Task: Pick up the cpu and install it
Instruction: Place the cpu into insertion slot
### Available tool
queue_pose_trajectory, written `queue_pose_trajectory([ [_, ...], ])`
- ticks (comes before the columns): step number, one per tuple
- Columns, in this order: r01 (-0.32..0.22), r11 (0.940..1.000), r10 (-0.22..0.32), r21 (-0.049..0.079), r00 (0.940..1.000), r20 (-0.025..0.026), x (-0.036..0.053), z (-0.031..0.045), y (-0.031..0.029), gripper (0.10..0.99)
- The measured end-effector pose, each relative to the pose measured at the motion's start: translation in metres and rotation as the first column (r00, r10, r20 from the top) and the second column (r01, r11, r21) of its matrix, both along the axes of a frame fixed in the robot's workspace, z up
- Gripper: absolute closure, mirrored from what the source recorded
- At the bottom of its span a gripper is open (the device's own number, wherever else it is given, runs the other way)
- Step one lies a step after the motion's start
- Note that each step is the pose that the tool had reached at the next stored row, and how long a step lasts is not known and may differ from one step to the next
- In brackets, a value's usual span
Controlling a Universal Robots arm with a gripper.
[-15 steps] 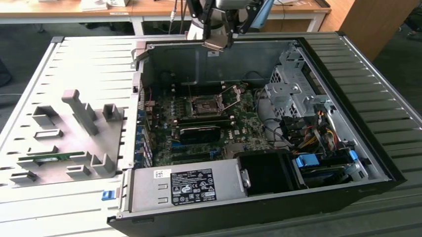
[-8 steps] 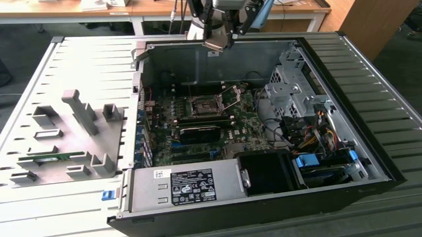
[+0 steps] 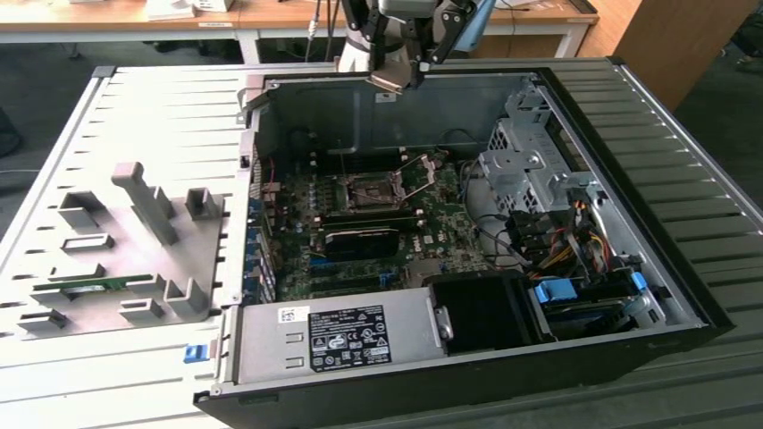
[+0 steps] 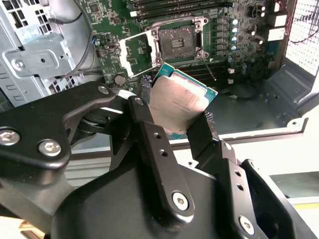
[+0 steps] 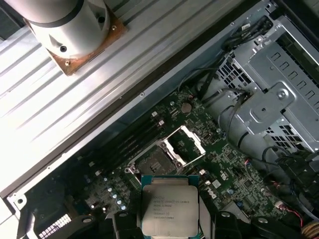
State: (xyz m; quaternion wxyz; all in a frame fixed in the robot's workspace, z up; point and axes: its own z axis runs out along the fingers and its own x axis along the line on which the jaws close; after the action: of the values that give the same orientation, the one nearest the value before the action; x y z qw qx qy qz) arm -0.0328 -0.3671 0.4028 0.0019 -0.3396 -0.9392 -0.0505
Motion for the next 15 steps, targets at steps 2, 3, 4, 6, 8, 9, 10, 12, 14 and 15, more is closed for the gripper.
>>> queue_pose_trajectory([
  [2, 0.015, 0.9999, -0.015, 0.000, 0.9999, 0.0000, 0.0000, -0.0001, 0.0000, 0.545],
  [3, 0.022, 0.9997, -0.022, 0.000, 0.9997, 0.0000, 0.0000, -0.0001, 0.0000, 0.545],
  [4, 0.030, 0.9996, -0.030, 0.000, 0.9996, 0.0000, 0.0000, -0.0001, 0.0000, 0.545],
  [6, 0.045, 0.9990, -0.045, 0.000, 0.9990, 0.0000, 0.0000, -0.0002, 0.0000, 0.545],
  [8, 0.059, 0.9983, -0.059, 0.000, 0.9983, 0.0000, 0.0000, -0.0003, 0.0000, 0.545],
  [9, 0.067, 0.9978, -0.067, 0.000, 0.9978, 0.0000, 0.0000, -0.0003, 0.0000, 0.545],
  [10, 0.076, 0.9971, -0.076, 0.000, 0.9971, 0.0000, 0.0000, -0.0003, 0.0000, 0.545],
  [12, 0.099, 0.9951, -0.099, 0.000, 0.9951, 0.0001, 0.0000, -0.0005, 0.0000, 0.545],
  [14, 0.131, 0.9914, -0.131, 0.000, 0.9914, 0.0000, 0.0000, -0.0007, 0.0000, 0.545],
  [15, 0.149, 0.9889, -0.149, 0.000, 0.9889, 0.0001, 0.0000, -0.0008, 0.0000, 0.545],
])
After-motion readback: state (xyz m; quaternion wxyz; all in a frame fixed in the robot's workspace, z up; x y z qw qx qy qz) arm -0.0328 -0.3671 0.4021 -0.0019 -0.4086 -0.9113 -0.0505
